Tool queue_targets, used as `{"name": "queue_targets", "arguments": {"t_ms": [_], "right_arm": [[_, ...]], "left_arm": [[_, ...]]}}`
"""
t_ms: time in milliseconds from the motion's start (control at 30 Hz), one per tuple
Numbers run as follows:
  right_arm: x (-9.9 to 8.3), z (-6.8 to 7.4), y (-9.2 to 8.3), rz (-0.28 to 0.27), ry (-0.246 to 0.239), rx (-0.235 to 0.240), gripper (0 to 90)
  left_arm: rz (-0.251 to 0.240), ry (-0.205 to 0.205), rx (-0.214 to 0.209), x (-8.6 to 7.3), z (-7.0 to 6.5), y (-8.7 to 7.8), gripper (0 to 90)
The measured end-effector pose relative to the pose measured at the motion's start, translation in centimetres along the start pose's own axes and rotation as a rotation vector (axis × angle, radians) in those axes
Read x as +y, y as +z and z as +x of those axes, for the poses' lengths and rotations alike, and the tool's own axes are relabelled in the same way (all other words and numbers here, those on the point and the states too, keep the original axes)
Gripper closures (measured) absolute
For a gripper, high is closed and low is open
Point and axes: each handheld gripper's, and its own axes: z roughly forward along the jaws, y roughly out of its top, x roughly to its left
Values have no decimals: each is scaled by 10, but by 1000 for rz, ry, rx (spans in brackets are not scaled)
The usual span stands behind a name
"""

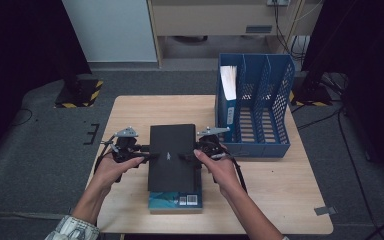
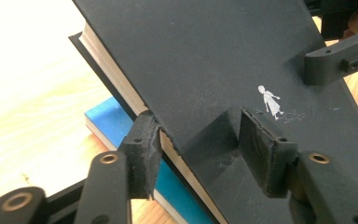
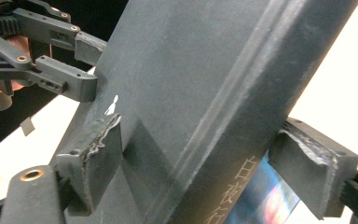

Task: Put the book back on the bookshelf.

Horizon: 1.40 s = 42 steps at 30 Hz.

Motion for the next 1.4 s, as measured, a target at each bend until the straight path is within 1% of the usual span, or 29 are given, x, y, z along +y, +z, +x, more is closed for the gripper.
{"name": "queue_targets", "arguments": {"t_ms": [100, 167, 233, 400, 433, 500, 567, 633, 733, 767, 900, 1067, 1133, 1233, 1400], "right_arm": [[7, 4, -2, -6, -30, -7, 205], [10, 6, -3, -8, -47, -13, 211], [13, 8, -4, -9, -59, -16, 217], [22, 12, -6, -21, -90, -31, 239], [22, 12, -6, -21, -90, -31, 239], [27, 12, -6, -24, -105, -46, 244], [29, 12, -6, -23, -114, -51, 249], [30, 12, -7, -21, -115, -49, 254], [31, 13, -8, -30, -113, -49, 261], [32, 13, -8, -31, -119, -53, 262], [36, 13, -9, -32, -126, -64, 269], [40, 12, -9, -29, -130, -76, 271], [41, 11, -10, -28, -133, -79, 271], [40, 11, -11, -26, -137, -78, 270], [42, 11, -11, -41, -144, -92, 271]], "left_arm": [[-10, -3, 0, 1, 1, -5, 531], [-8, 5, 5, 2, 1, -8, 540], [-15, 2, 12, 4, 0, -10, 554], [-28, 21, 32, 10, -1, -16, 593], [-28, 21, 32, 10, -1, -16, 599], [-27, 34, 53, 14, -2, -18, 610], [-28, 37, 55, 16, -3, -19, 621], [-30, 42, 49, 16, -3, -21, 636], [-32, 46, 56, 17, -4, -22, 645], [-33, 49, 59, 18, -4, -22, 647], [-44, 44, 55, 21, -3, -23, 665], [-29, 59, 54, 26, -3, -23, 684], [-28, 73, 50, 28, -5, -25, 697], [-27, 78, 53, 28, -8, -25, 707], [-37, 72, 63, 31, -6, -24, 713]]}}
